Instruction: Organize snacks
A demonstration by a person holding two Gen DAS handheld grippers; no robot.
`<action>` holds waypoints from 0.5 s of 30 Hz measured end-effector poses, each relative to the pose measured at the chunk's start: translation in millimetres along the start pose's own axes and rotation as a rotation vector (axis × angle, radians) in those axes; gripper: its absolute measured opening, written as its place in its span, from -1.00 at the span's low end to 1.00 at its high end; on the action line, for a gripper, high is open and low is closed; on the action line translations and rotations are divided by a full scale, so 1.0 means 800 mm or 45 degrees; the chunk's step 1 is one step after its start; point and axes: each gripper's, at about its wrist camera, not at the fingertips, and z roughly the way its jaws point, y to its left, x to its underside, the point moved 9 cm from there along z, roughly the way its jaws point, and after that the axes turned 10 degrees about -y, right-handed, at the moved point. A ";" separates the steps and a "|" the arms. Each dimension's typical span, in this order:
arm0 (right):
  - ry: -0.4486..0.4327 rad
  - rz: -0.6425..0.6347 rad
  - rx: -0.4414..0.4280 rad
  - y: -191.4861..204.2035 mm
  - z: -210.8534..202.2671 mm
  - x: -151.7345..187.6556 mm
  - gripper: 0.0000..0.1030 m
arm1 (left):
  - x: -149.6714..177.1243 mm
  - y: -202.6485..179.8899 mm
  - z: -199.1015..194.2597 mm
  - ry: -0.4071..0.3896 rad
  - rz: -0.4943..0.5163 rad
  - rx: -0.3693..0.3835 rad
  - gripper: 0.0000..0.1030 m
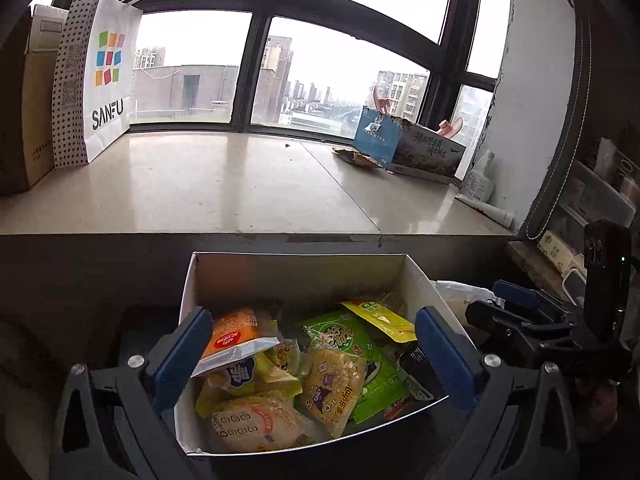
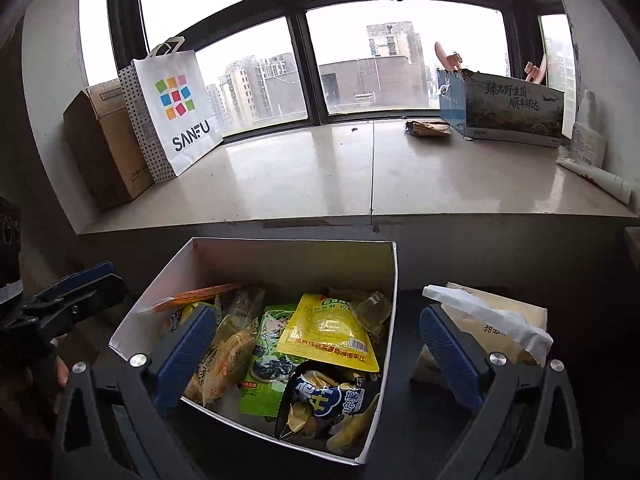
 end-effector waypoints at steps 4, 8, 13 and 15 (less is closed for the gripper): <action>-0.020 -0.141 0.084 0.015 -0.023 0.005 1.00 | -0.012 -0.016 -0.049 -0.107 0.131 -0.070 1.00; -0.090 -0.174 0.011 0.043 -0.062 0.007 1.00 | -0.012 -0.029 -0.104 -0.202 0.106 -0.037 1.00; -0.150 -0.120 -0.085 0.067 -0.123 0.016 1.00 | 0.002 -0.034 -0.156 -0.170 0.026 -0.054 1.00; -0.183 -0.137 -0.084 0.073 -0.151 0.022 1.00 | 0.006 -0.044 -0.182 -0.183 0.008 -0.027 1.00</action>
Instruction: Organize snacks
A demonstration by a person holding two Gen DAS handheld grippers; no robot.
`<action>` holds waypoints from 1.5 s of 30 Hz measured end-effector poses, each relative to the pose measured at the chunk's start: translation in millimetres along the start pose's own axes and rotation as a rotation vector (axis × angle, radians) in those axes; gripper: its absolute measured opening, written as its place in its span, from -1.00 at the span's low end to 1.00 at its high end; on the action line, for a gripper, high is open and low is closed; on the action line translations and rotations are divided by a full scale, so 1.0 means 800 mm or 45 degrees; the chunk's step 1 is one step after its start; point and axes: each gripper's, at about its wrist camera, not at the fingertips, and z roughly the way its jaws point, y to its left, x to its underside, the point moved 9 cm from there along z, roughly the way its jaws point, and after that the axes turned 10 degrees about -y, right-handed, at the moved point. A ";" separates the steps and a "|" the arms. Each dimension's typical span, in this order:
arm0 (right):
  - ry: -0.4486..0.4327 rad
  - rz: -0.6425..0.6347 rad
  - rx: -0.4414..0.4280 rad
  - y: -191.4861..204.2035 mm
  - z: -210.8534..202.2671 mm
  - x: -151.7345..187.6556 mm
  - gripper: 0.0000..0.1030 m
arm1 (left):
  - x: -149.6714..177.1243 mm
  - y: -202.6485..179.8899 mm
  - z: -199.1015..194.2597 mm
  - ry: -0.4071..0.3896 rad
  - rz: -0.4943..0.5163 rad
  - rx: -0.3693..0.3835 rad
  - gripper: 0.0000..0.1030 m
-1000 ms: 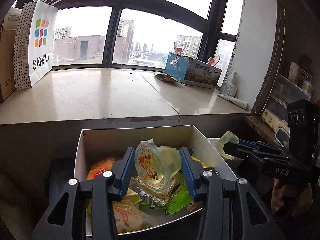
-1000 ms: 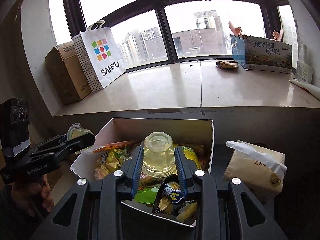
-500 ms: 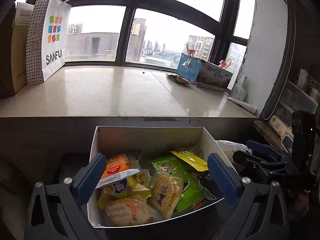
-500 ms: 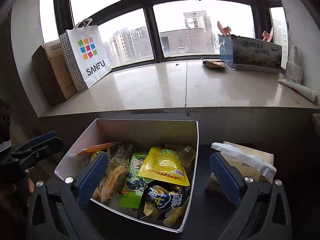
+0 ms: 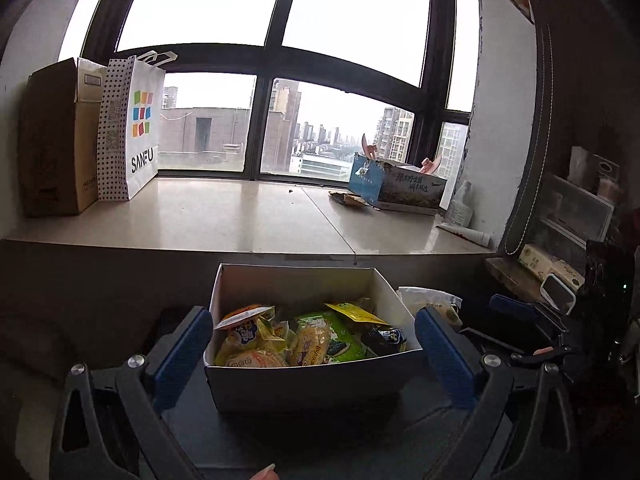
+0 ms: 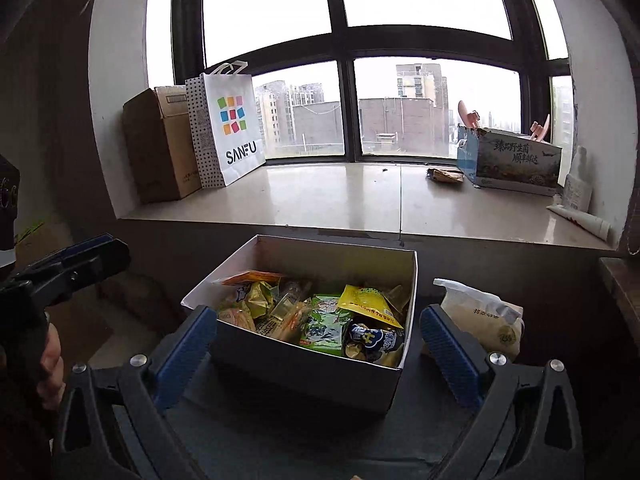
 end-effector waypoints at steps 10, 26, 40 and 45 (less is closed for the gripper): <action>0.057 0.119 0.014 0.011 -0.099 0.037 1.00 | 0.042 -0.030 -0.091 0.078 -0.014 -0.031 1.00; 0.038 0.017 0.036 0.035 -0.138 0.038 1.00 | 0.057 -0.049 -0.121 0.119 0.046 -0.051 1.00; 0.045 0.019 0.035 0.032 -0.138 0.039 1.00 | 0.059 -0.049 -0.115 0.140 0.054 -0.057 1.00; 0.049 0.021 0.038 0.032 -0.137 0.041 1.00 | 0.060 -0.051 -0.113 0.144 0.063 -0.055 1.00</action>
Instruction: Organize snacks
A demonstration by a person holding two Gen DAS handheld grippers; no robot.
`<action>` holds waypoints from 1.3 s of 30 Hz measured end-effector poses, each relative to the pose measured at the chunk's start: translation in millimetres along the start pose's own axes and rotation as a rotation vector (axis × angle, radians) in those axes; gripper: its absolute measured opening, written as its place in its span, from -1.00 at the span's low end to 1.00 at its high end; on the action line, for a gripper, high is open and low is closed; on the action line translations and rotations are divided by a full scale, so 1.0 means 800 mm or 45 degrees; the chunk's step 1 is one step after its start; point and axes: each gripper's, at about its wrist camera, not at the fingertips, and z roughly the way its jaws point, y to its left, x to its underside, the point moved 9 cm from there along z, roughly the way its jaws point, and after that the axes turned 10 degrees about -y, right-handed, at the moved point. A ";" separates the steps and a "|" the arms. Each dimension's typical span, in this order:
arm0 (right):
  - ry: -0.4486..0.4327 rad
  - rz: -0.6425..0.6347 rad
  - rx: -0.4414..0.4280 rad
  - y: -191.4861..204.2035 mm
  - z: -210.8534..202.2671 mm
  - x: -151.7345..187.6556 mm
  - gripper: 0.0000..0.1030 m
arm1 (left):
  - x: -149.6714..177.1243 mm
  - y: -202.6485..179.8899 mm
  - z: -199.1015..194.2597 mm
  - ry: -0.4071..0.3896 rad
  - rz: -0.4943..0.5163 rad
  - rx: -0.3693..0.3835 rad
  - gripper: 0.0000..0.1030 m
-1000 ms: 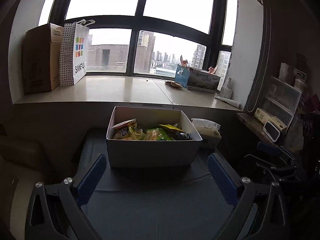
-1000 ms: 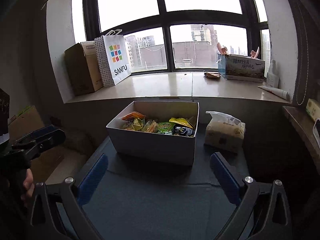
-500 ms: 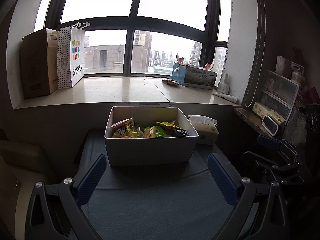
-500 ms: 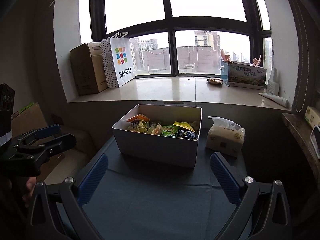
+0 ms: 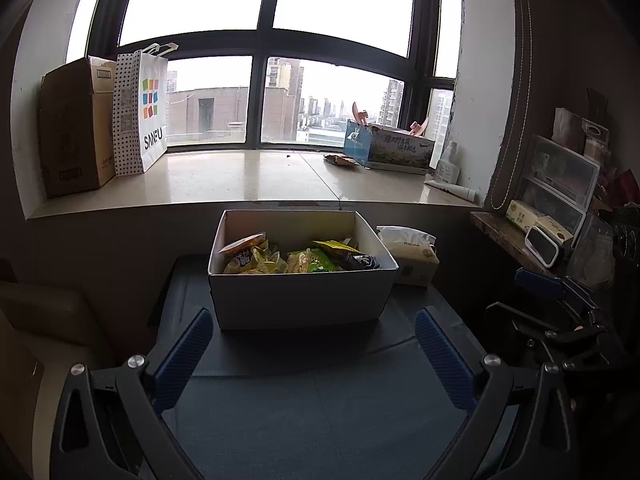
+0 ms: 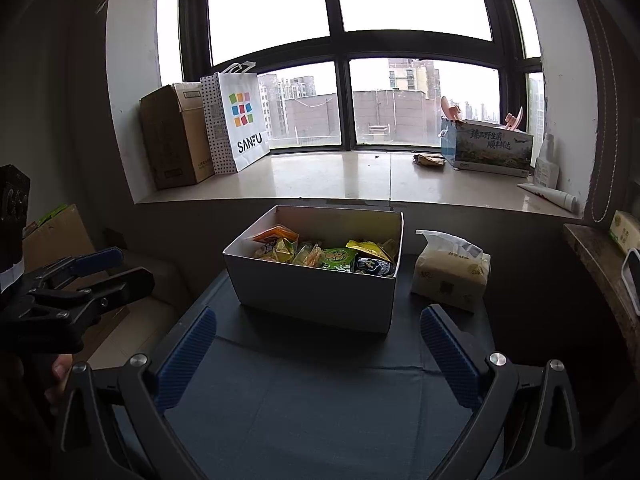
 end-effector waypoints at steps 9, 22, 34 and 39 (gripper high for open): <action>0.003 0.008 0.001 -0.001 0.000 0.001 1.00 | 0.002 -0.002 0.003 0.014 0.011 0.003 1.00; 0.021 -0.003 -0.012 0.002 0.003 0.004 1.00 | 0.006 -0.001 0.007 0.030 0.014 0.007 1.00; 0.020 0.005 -0.008 0.001 0.003 0.006 1.00 | 0.008 -0.002 0.008 0.037 0.016 0.012 1.00; 0.019 0.004 -0.010 0.001 0.003 0.006 1.00 | 0.009 -0.001 0.008 0.039 0.019 0.012 1.00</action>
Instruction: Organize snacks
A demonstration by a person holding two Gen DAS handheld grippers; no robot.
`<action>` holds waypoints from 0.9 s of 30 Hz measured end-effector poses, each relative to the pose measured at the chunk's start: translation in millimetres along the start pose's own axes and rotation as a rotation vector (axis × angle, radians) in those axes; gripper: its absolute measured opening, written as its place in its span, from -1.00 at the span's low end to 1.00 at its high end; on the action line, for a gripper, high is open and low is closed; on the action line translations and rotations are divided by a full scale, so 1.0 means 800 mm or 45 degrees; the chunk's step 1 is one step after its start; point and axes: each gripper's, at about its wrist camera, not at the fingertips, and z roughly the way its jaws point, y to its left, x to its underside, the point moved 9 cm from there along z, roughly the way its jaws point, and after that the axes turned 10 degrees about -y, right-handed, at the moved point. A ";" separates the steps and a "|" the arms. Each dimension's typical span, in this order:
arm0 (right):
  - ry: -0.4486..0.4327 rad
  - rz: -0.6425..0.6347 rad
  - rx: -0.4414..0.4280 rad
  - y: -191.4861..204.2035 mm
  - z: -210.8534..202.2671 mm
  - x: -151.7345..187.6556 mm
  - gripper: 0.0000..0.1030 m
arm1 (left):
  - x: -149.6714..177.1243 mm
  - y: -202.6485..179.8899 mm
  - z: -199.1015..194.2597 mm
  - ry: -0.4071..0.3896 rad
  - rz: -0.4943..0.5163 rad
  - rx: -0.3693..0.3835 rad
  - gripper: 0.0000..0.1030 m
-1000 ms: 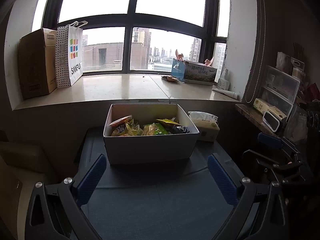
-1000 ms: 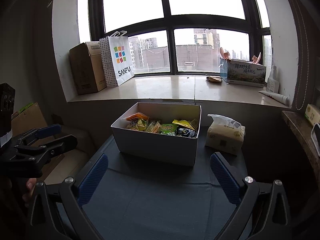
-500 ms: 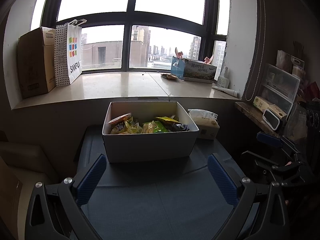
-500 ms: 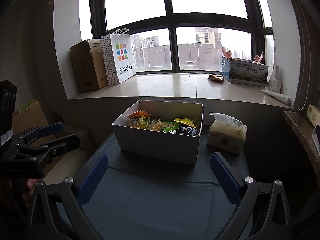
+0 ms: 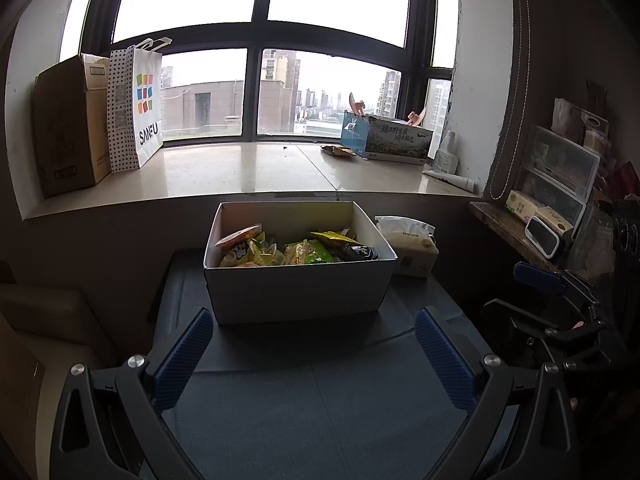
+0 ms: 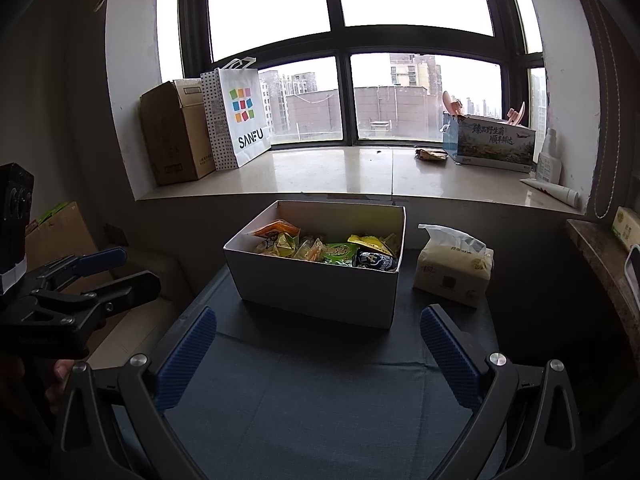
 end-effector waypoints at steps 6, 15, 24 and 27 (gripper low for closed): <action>0.000 0.002 -0.005 0.000 0.000 0.000 1.00 | 0.001 -0.001 0.000 0.005 0.003 0.005 1.00; 0.001 0.000 -0.006 0.001 0.001 0.001 1.00 | 0.002 0.000 0.002 0.015 0.005 0.011 1.00; 0.001 0.001 -0.005 0.000 0.001 0.001 1.00 | 0.004 -0.001 0.002 0.016 0.007 0.011 1.00; 0.003 -0.001 -0.004 0.001 0.001 0.001 1.00 | 0.004 -0.001 0.002 0.018 0.009 0.014 1.00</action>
